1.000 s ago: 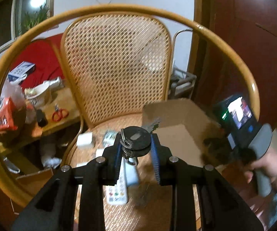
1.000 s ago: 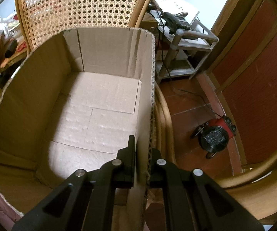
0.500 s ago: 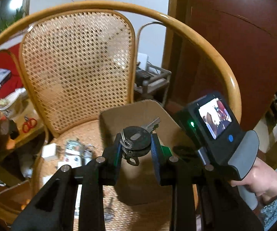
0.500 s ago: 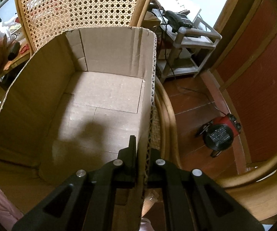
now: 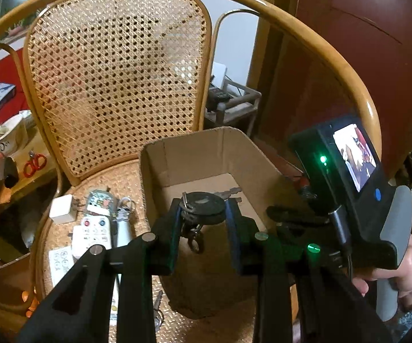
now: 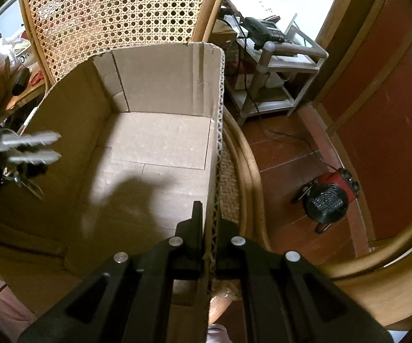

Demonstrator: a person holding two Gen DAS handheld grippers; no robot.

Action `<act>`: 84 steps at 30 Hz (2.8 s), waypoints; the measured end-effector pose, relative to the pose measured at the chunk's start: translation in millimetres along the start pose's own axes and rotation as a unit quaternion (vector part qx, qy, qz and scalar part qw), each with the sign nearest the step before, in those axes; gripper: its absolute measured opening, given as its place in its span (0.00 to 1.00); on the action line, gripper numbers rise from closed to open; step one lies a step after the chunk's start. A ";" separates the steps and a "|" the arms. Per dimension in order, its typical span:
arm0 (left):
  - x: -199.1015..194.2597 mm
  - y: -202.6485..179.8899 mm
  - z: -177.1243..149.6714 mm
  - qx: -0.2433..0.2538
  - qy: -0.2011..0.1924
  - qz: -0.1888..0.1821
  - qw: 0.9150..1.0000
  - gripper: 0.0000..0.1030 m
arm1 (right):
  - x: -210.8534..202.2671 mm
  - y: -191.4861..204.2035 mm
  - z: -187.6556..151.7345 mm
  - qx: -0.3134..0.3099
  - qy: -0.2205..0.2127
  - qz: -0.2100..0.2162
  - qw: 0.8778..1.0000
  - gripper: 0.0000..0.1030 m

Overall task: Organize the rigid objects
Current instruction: 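Carry the keys into the box and open the left gripper, then move the left tool back over the white TV remote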

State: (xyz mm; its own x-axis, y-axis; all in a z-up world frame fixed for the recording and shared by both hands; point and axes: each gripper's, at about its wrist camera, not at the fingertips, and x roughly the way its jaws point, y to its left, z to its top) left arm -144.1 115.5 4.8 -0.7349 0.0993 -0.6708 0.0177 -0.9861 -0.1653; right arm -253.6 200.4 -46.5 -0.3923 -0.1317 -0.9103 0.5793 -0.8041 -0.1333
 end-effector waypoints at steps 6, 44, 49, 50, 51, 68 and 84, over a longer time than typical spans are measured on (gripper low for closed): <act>-3.4 2.0 -1.2 0.003 -0.009 0.011 1.000 0.77 | 1.8 0.7 -1.2 0.004 0.003 -0.002 1.000 0.06; -7.7 136.7 -50.1 -0.041 0.098 0.184 0.977 0.99 | 1.3 -4.0 -3.5 0.007 -0.004 -0.006 1.000 0.06; 3.6 135.0 -55.9 -0.037 0.119 0.169 0.978 0.99 | 1.6 -3.6 -3.5 0.006 -0.004 -0.005 1.000 0.06; 5.8 133.7 -56.3 -0.035 0.122 0.168 0.977 0.99 | 1.1 -3.7 -4.3 0.006 -0.004 -0.005 1.000 0.06; 8.3 132.6 -57.2 -0.033 0.127 0.166 0.977 0.99 | 1.3 -3.8 -4.1 0.005 -0.003 -0.006 1.000 0.06; 37.0 115.7 -61.8 0.005 0.158 0.171 0.972 0.99 | 3.0 -5.0 -6.4 -0.001 0.001 -0.009 1.000 0.06; 52.6 117.5 -68.9 0.004 0.184 0.174 0.967 0.99 | 3.3 -5.4 -7.0 0.003 0.002 -0.010 1.000 0.06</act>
State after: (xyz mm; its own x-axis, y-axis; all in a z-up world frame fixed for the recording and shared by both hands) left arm -133.9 14.0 -99.7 -0.3937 -0.1999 -0.8972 0.2143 -0.9691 0.1219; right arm -253.0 208.4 -51.5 -0.4009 -0.1131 -0.9091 0.5673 -0.8098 -0.1494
